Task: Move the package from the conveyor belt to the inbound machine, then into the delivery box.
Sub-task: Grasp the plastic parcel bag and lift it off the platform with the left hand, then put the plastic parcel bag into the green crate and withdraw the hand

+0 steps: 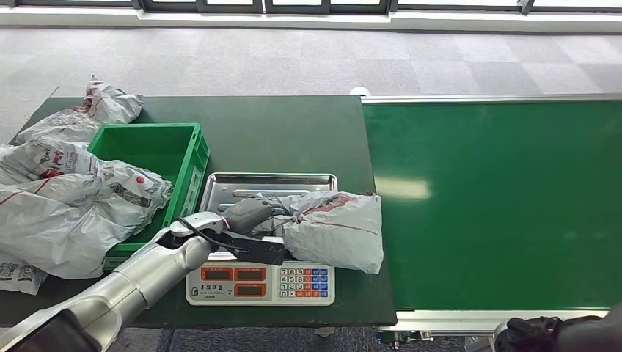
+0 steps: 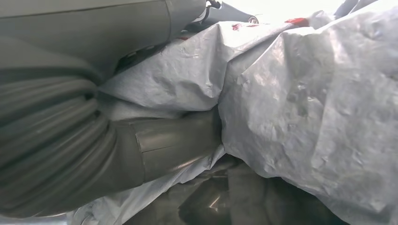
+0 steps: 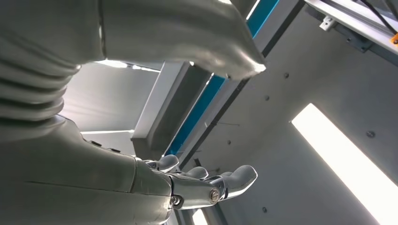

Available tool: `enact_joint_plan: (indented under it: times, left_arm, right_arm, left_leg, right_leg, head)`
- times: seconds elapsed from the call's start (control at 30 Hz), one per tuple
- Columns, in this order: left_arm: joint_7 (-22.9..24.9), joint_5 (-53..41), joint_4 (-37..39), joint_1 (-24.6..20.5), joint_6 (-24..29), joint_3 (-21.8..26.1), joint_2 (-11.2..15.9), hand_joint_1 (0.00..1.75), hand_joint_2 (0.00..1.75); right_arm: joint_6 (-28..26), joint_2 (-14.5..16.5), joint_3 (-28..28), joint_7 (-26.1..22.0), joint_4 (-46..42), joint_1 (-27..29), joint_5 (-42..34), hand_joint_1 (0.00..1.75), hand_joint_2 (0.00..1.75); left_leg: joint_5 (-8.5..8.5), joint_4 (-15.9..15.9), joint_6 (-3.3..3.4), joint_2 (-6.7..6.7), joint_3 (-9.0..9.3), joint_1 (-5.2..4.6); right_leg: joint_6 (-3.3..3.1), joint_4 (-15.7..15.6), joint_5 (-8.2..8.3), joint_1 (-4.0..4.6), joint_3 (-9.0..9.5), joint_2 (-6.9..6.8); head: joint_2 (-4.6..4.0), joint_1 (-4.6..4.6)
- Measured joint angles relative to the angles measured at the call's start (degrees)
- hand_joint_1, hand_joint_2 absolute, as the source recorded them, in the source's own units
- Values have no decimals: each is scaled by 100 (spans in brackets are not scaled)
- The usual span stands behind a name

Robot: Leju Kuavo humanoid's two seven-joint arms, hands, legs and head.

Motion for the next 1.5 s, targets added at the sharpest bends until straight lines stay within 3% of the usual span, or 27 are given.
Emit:
enact_joint_plan:
  times: [0.2,0.37,0.63,0.9,1.1,1.27,1.5]
  left_arm:
    - [109,-89,-24,7,173,145,73,175,175]
    - [507,-420,-80,-205,633,622,521,175,175]
    - [1084,-1286,-327,-778,1080,1586,1134,175,175]
    - [1378,-1769,-498,-886,1709,2178,1608,175,175]
    - [1643,-1958,-580,-718,2363,2789,2008,175,175]
    - [1562,-1817,-763,-442,2448,3516,2455,175,175]
    - [1537,-1725,-1003,80,2451,4158,2860,175,175]
  right_arm:
    - [0,48,-1,0,45,106,198,0,0]
    - [-1,52,-24,0,50,376,330,0,0]
    - [-4,51,-209,-3,-39,705,641,0,0]
    - [-7,51,-267,-2,-86,898,755,0,0]
    - [-8,51,-306,-2,-115,1044,808,0,0]
    - [-8,51,-379,-2,-116,1126,750,0,0]
    - [-9,51,-389,-2,-117,1173,791,0,0]
  left_leg:
    - [-2,-2,-9,19,11,1]
    - [12,-1,-48,84,25,11]
    - [62,0,-66,89,-89,23]
    - [62,0,-67,102,-114,24]
    - [62,-1,-67,109,-123,27]
    - [62,-2,-68,118,-128,28]
    - [58,-2,-73,128,-130,26]
  right_leg:
    - [-14,0,4,10,5,13]
    - [-46,15,39,24,-56,87]
    - [-61,30,86,31,-195,95]
    - [-65,32,89,33,-226,103]
    - [-66,35,89,36,-236,110]
    - [-66,36,89,37,-249,128]
    - [-67,37,90,34,-250,142]
  head:
    - [0,2]
    - [0,0]
    - [0,0]
    - [0,0]
    - [0,0]
    - [0,-1]
    - [0,-1]
